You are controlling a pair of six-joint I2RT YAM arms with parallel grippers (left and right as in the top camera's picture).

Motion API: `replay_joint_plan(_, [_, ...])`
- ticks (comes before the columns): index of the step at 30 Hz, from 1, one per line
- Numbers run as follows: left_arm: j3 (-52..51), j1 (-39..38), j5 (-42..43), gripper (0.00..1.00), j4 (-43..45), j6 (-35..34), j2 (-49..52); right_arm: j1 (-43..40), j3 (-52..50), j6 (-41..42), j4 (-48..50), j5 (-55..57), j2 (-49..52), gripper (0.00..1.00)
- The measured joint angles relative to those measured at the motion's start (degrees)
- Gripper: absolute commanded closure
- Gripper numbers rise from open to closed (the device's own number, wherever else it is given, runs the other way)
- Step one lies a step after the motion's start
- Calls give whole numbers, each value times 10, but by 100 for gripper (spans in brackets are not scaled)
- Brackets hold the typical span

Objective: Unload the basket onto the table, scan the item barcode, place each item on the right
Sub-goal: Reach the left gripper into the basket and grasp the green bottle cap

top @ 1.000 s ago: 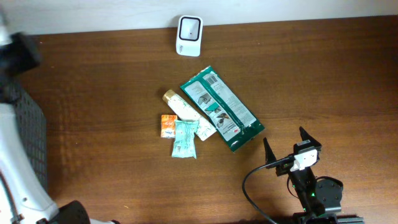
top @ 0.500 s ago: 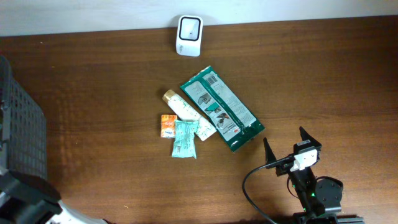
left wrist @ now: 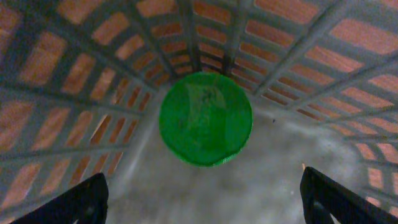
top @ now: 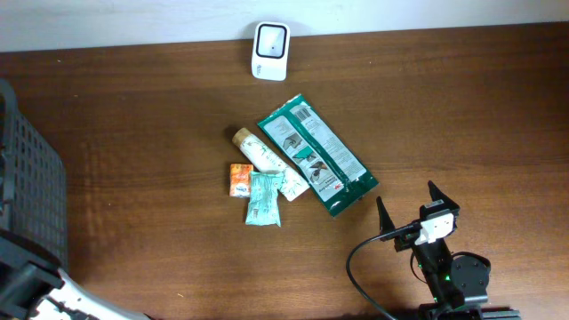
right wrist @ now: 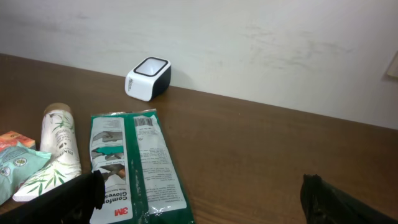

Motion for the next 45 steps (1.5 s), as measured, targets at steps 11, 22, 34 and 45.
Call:
replay_joint_plan(11, [0,0,36,16,107,15,75,0,0,0,0,0,0,2])
replay_joint_plan(22, [0,1,68,28,147,19,92,0,0,0,0,0,0,2])
replay_joint_plan(34, [0,1,67,70,142,17,93,0,0,0,0,0,0,2])
replay_joint_plan(45, [8,0,64,67,-34,-68,63,0,0,0,0,0,0,2])
